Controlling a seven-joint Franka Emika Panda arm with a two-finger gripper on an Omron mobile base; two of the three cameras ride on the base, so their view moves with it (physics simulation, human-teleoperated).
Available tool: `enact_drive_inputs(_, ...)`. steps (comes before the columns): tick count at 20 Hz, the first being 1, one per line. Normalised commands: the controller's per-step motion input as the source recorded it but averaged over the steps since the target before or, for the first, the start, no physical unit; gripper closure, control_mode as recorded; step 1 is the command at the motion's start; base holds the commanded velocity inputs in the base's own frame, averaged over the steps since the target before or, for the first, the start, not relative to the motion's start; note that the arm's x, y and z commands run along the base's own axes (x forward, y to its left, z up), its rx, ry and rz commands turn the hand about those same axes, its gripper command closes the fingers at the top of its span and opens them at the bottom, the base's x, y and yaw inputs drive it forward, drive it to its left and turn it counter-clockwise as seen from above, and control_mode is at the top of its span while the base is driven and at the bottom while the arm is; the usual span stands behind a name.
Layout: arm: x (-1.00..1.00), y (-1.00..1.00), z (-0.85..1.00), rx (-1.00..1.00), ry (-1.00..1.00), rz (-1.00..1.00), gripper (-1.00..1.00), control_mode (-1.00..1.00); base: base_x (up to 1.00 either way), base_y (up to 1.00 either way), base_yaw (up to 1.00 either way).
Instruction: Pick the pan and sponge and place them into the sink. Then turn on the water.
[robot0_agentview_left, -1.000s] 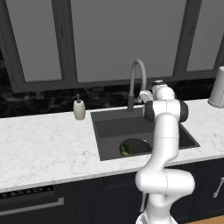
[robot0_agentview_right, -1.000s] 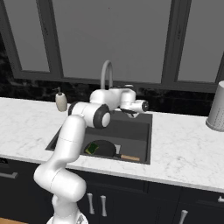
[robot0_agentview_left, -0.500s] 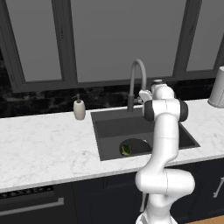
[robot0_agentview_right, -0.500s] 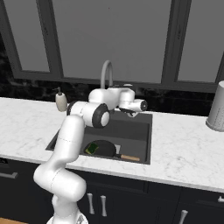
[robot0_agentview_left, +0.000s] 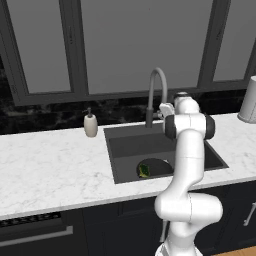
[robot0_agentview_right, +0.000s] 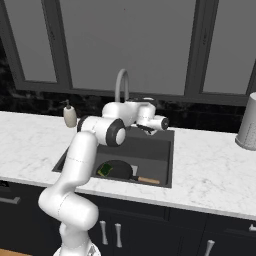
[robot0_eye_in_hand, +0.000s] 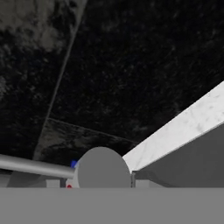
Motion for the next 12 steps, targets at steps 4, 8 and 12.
enact_drive_inputs(4, 0.11, 0.0, 0.0, 0.22, 0.01, -0.05, 1.0, -1.0, 0.0, 0.0, 0.0)
enact_drive_inputs(8, 0.14, -0.01, 0.0, 0.23, 0.04, -0.14, 1.0, -1.0, 0.0, 0.0, 0.0)
enact_drive_inputs(12, 0.1, -0.08, 0.0, 0.19, 0.12, -0.21, 1.0, -1.0, 0.0, 0.0, 0.0)
